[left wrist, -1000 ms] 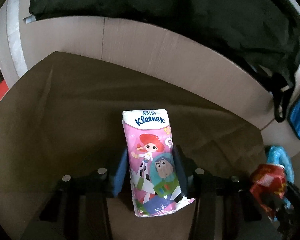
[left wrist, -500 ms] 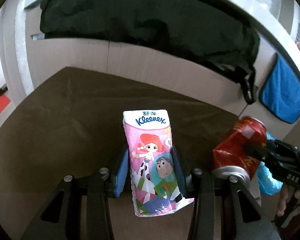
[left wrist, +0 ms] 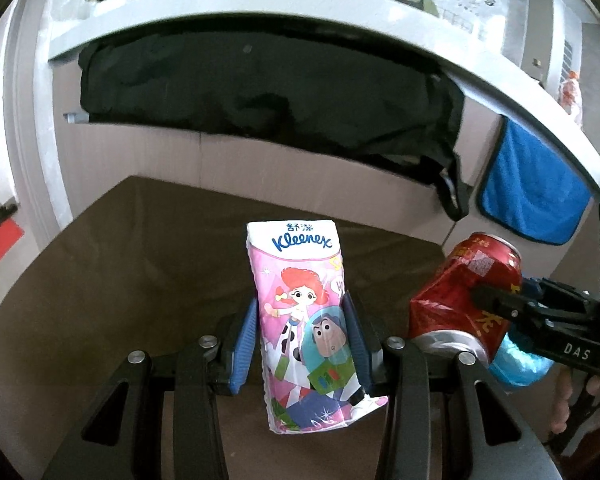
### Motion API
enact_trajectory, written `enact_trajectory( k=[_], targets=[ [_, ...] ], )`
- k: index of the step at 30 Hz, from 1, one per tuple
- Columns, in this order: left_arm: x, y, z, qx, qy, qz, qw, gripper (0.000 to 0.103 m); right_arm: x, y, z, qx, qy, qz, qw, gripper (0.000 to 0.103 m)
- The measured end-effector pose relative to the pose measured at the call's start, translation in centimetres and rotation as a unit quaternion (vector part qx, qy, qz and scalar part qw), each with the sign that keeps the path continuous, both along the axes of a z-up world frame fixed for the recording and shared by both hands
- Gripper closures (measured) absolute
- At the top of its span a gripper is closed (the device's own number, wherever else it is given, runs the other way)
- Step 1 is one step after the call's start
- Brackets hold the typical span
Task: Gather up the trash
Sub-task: 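Carry the Kleenex pack and red can over the blue bin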
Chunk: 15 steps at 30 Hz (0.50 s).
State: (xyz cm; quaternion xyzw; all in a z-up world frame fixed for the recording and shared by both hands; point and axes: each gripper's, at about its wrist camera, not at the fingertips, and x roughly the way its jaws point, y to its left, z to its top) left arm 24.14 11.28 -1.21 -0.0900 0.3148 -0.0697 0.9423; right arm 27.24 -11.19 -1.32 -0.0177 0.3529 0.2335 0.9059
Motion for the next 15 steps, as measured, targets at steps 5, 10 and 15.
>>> enact_trajectory(
  k=[5, 10, 15],
  targets=[
    [-1.2, -1.6, 1.8, 0.004, -0.021, -0.013, 0.9997, 0.060, -1.2, -1.8, 1.9, 0.009, -0.023, -0.013, 1.000, 0.057],
    [-1.9, -4.6, 4.2, 0.010, -0.048, -0.037, 0.9981, 0.060, -2.6, -4.4, 3.7, 0.016, -0.048, -0.034, 0.998, 0.057],
    [-2.0, -8.5, 6.2, 0.016, -0.070, -0.070, 0.9949, 0.060, -4.2, -7.9, 5.1, 0.019, -0.070, -0.064, 0.995, 0.057]
  ],
)
